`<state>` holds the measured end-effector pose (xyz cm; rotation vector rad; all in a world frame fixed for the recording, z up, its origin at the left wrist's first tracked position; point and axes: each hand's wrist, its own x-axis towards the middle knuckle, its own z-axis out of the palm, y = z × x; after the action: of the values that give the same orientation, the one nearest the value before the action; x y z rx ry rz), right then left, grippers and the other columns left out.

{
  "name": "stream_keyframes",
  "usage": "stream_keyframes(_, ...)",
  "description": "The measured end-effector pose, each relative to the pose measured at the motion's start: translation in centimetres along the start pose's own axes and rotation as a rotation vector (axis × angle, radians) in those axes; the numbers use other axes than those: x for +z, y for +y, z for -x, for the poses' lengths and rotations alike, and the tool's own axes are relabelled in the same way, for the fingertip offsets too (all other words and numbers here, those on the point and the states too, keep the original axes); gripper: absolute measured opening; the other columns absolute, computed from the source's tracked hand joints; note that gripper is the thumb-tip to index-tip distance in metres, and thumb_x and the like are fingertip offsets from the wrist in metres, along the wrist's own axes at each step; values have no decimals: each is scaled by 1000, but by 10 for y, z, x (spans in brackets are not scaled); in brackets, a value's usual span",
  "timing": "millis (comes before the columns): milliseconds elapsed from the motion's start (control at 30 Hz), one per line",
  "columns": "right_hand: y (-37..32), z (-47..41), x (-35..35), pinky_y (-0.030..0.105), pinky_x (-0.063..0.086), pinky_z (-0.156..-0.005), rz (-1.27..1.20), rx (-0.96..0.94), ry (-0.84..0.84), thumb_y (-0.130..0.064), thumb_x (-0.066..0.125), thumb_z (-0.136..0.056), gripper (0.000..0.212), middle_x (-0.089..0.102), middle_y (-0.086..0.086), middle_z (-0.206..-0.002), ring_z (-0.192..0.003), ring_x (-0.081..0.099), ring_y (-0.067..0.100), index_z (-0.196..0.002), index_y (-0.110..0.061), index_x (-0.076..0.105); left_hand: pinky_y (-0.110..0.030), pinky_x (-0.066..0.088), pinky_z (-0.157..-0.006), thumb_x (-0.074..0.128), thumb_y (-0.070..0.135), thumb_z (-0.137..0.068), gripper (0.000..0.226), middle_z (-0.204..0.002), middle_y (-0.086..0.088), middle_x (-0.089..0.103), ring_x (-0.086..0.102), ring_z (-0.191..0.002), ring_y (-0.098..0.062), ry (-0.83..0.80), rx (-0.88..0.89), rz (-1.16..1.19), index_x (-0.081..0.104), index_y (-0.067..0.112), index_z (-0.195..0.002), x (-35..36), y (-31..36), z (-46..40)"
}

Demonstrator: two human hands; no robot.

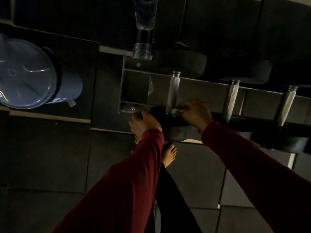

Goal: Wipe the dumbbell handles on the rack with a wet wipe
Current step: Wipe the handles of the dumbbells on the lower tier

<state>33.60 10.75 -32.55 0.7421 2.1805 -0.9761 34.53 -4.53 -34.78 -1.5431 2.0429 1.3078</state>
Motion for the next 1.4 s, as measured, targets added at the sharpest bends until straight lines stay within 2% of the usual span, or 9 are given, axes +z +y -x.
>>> stream_keyframes(133, -9, -14, 9, 24, 46, -74, 190, -41, -29, -22, 60, -96, 17, 70, 5, -105, -92, 64, 17, -106, -14, 72, -52, 50, -89, 29, 68, -64, 62, -98, -3, 66, 64, -95, -26, 8, -10, 29, 68, 30, -94, 4, -6, -9)
stream_keyframes(333, 18, -10, 6, 29, 58, -86, -60, -55, -5, -28, 85, -75, 23, 72, -7, -100, -94, 68, 7, -96, -25, 75, -46, 49, -93, 27, 64, -63, 67, -102, -3, 65, 62, -97, -23, 16, 17, 68, 69, 24, -96, 3, 0, -4)
stream_keyframes(467, 13, -18, 9, 16, 50, -77, 27, -78, 52, -23, 75, -85, 16, 71, -2, -107, -96, 64, 9, -101, -24, 74, -45, 49, -94, 32, 58, -68, 61, -102, -2, 65, 62, -95, -20, -15, 23, 86, 69, 22, -100, 3, 0, -5)
stream_keyframes(600, 6, -21, 10, 31, 51, -93, 37, -71, 4, -16, 64, -92, 20, 71, 7, -112, -105, 65, 21, -110, -16, 73, -45, 49, -93, 31, 60, -62, 63, -100, -2, 65, 62, -93, -21, 4, 26, 100, 70, 22, -96, 5, 0, -7)
stream_keyframes(767, 20, -10, 5, 20, 56, -72, -150, -42, 2, -26, 83, -78, 20, 72, -6, -93, -89, 68, 6, -96, -22, 74, -45, 51, -91, 29, 63, -56, 64, -97, -2, 66, 64, -91, -20, -2, 17, 109, 68, 24, -89, 5, -2, -8)
stream_keyframes(900, 14, -8, 10, -3, 35, -47, -134, -48, 124, -22, 78, -83, 10, 63, -14, -82, -71, 55, -9, -91, -23, 72, -45, 51, -91, 31, 61, -57, 64, -100, -2, 65, 63, -93, -20, -24, 5, 107, 68, 23, -93, 5, -1, -9)
stream_keyframes(1067, 11, -14, 10, 19, 52, -76, -76, 8, 38, -14, 69, -87, 18, 69, -1, -101, -96, 67, 13, -103, -22, 72, -47, 50, -92, 33, 59, -62, 60, -101, -3, 65, 63, -94, -21, -25, 1, 107, 69, 23, -94, 5, -2, -9)
stream_keyframes(1200, 12, 5, 3, 12, 48, -59, -198, -38, 26, -30, 82, -78, 16, 70, -10, -89, -82, 65, 0, -89, -24, 72, -45, 49, -92, 32, 60, -63, 60, -100, -2, 65, 62, -93, -20, -16, 6, 107, 69, 25, -95, 5, -1, -9)
stream_keyframes(1400, -23, 17, 24, 8, 43, -66, 11, -262, 217, -41, 84, -72, 22, 65, -14, -85, -79, 61, -4, -80, -27, 69, -47, 49, -92, 34, 58, -65, 58, -103, -3, 64, 62, -94, -22, -20, -14, 98, 69, 23, -96, 4, 1, -6)
